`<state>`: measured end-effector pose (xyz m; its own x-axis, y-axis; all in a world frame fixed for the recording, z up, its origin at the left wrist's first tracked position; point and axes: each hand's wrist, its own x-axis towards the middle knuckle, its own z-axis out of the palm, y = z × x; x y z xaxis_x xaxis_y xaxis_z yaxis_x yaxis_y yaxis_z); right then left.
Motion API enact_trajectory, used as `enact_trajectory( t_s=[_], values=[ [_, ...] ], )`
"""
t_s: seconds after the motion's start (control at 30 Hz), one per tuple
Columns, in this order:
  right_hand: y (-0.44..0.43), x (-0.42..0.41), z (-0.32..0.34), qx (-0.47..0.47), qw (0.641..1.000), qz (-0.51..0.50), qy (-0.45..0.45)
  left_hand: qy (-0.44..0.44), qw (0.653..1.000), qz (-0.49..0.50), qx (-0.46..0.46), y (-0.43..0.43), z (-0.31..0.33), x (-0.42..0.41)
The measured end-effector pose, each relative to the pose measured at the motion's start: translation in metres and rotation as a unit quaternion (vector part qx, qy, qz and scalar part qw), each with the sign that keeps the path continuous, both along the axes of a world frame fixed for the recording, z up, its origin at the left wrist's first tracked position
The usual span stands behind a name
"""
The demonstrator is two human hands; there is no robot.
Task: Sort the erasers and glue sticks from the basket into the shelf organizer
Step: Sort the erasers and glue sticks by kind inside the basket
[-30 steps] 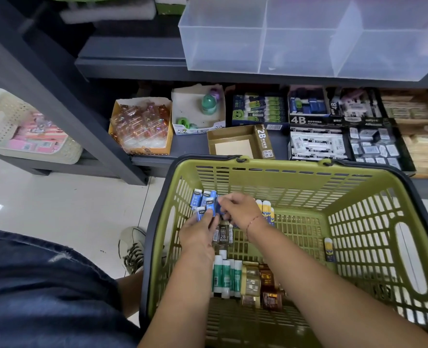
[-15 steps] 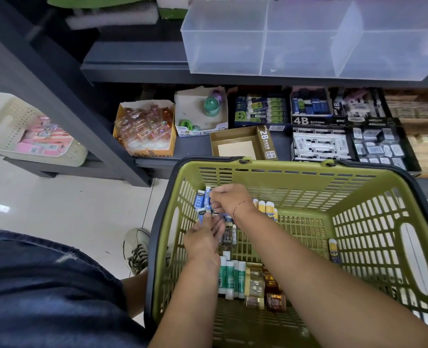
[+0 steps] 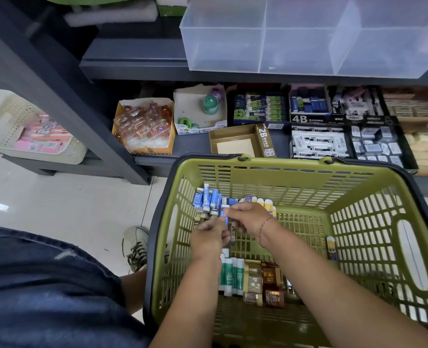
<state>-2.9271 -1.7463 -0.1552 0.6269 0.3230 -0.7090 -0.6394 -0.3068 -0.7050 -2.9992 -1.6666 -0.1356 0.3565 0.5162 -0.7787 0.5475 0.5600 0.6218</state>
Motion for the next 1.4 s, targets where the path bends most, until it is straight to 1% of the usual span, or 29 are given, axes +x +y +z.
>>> enact_trajectory(
  t_s=[0.1, 0.2, 0.27, 0.43, 0.53, 0.63, 0.73, 0.8, 0.87, 0.93, 0.97, 1.07, 1.17, 1.4],
  values=[
    [0.005, 0.006, -0.002, -0.010, 0.997, -0.080, 0.010, 0.028, 0.996, -0.022, 0.082, 0.001, -0.010, -0.004],
    [0.013, 0.018, -0.004, -0.050, 0.994, -0.099, -0.007, 0.062, 0.992, -0.008, 0.108, 0.001, -0.016, -0.011],
    [0.019, 0.025, -0.006, -0.080, 0.992, -0.094, -0.012, 0.064, 0.992, 0.005, 0.107, 0.002, -0.021, -0.013],
    [0.027, 0.028, -0.010, -0.070, 0.995, -0.062, -0.024, 0.062, 0.993, 0.010, 0.096, 0.005, -0.022, -0.009],
    [0.020, 0.025, -0.018, -0.087, 0.995, -0.040, -0.035, 0.060, 0.993, 0.016, 0.099, 0.006, -0.021, -0.009],
    [0.016, 0.025, -0.021, -0.096, 0.995, -0.002, -0.042, 0.036, 0.996, 0.007, 0.087, 0.005, -0.021, -0.005],
    [0.022, 0.027, -0.025, -0.094, 0.994, 0.051, -0.030, -0.008, 0.998, -0.019, 0.053, 0.001, -0.018, 0.002],
    [0.027, 0.030, -0.037, -0.119, 0.985, 0.115, -0.056, -0.033, 0.998, -0.042, 0.033, -0.002, -0.018, 0.007],
    [0.030, 0.035, -0.063, -0.140, 0.977, 0.147, -0.063, -0.049, 0.997, -0.054, 0.009, -0.004, -0.020, 0.012],
    [0.031, 0.035, -0.060, -0.143, 0.974, 0.162, -0.063, -0.054, 0.997, -0.059, -0.012, -0.005, -0.021, 0.015],
    [0.031, 0.031, -0.038, -0.141, 0.974, 0.165, -0.069, -0.057, 0.996, -0.058, -0.023, -0.005, -0.021, 0.016],
    [0.027, 0.027, -0.019, -0.156, 0.969, 0.175, -0.082, -0.067, 0.996, -0.048, -0.046, -0.006, -0.022, 0.017],
    [0.024, 0.021, -0.013, -0.161, 0.964, 0.185, -0.103, -0.066, 0.996, -0.043, -0.052, -0.007, -0.024, 0.018],
    [0.023, 0.016, -0.016, -0.171, 0.963, 0.188, -0.092, -0.067, 0.994, -0.075, -0.053, -0.004, -0.029, 0.016]
  ],
)
